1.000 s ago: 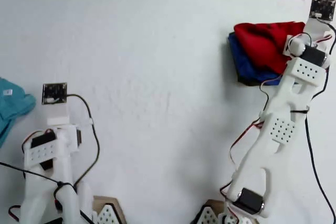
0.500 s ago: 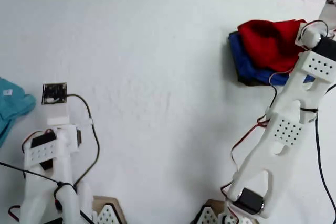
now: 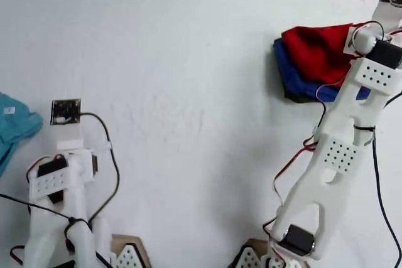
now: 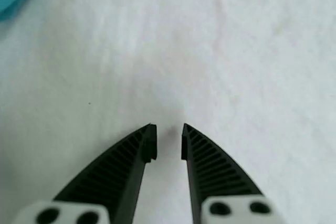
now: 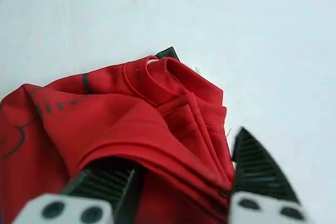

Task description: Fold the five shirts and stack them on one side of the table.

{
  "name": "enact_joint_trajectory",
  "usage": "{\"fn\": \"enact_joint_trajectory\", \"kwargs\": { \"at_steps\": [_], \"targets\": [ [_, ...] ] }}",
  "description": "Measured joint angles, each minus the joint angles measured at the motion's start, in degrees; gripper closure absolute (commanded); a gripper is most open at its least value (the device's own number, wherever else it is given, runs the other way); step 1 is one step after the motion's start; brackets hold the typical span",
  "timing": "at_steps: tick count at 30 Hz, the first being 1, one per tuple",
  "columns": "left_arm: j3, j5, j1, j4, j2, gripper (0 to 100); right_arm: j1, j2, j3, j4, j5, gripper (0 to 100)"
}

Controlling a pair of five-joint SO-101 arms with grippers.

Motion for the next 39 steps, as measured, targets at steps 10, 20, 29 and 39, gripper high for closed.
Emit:
{"fn": "enact_joint_trajectory", "kwargs": {
  "at_steps": [10,20,29,39],
  "targets": [
    [0.00,0.00,-0.09,0.00,0.00,89,0.44,-0.35,0.00,1.93,0.00,67.3],
    [0.00,0.00,0.44,0.00,0.00,89,-1.32,-7.12,-0.09,3.34,0.00,94.9],
    [0.00,0.00,0.44,0.00,0.00,89,-2.99,0.44,-0.09,-3.96,4.92,94.9],
    [0.00,0.00,0.44,0.00,0.00,89,-0.79,8.79,-0.09,-10.02,5.80,94.6]
  ]
}}
